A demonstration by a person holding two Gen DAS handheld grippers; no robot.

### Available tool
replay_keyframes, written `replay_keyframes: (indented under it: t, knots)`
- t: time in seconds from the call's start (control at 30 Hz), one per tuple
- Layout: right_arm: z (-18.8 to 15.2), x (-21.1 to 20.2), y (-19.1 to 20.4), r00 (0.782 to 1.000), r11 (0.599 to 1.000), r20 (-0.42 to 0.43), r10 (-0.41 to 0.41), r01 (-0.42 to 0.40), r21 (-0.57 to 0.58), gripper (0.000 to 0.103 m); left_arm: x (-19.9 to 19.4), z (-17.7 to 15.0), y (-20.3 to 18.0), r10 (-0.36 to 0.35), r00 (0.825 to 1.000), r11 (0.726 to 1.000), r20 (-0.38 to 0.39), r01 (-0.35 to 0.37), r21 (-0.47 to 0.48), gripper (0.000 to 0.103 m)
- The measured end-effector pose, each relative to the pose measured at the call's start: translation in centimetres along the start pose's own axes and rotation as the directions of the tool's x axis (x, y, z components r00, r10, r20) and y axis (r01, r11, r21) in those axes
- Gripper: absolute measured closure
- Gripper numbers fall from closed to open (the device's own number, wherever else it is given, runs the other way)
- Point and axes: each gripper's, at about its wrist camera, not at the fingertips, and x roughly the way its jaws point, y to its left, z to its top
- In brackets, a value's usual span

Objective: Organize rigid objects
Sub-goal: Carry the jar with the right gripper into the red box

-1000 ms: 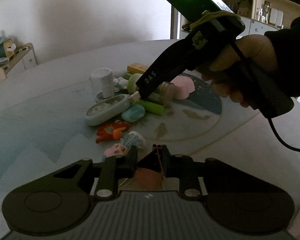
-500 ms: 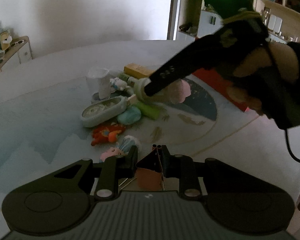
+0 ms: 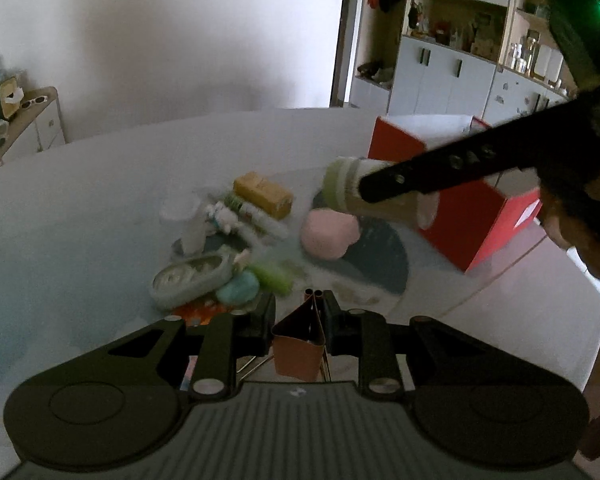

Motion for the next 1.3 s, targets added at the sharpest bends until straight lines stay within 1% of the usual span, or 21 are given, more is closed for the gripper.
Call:
replay_keyframes:
  t: [0.2, 0.37, 0.67, 0.97, 1.1, 1.3]
  knots:
    - [-0.2, -2.7, -3.3, 0.999, 1.0, 0.046, -0.01, 0.009, 0.028, 0.061, 0.1, 3.5, -2.4, -0.017, 1.0, 1.0, 0.025, 0.018, -0.02, 0.08]
    - [-0.2, -4.6, -7.3, 0.996, 0.998, 0.081, -0.03, 0.026, 0.056, 0.061, 0.9, 6.6, -5.7, -0.032, 0.998, 0.999, 0.05, 0.031, 0.02, 0.08]
    - [-0.9, -6.6, -14.5, 0.99, 0.992, 0.11, -0.094, 0.083, 0.097, 0.061, 4.2, 10.9, -11.2, -0.063, 0.998, 0.997, 0.033, 0.061, 0.045, 0.08]
    - [-2.3, -6.1, -20.8, 0.986, 0.985, 0.09, -0.138, 0.127, 0.113, 0.061, 9.5, 14.4, -16.5, -0.063, 0.998, 0.997, -0.02, 0.064, 0.048, 0.08]
    - [-2.9, -5.4, -22.8, 0.985, 0.983, 0.068, -0.156, 0.148, 0.113, 0.061, 11.8, 16.2, -18.4, -0.066, 0.997, 0.997, -0.038, 0.068, 0.045, 0.08]
    - [-3.5, -3.6, -25.1, 0.983, 0.979, 0.024, -0.18, 0.176, 0.1, 0.061, 15.9, 18.0, -21.5, -0.071, 0.994, 0.994, -0.081, 0.077, 0.078, 0.08]
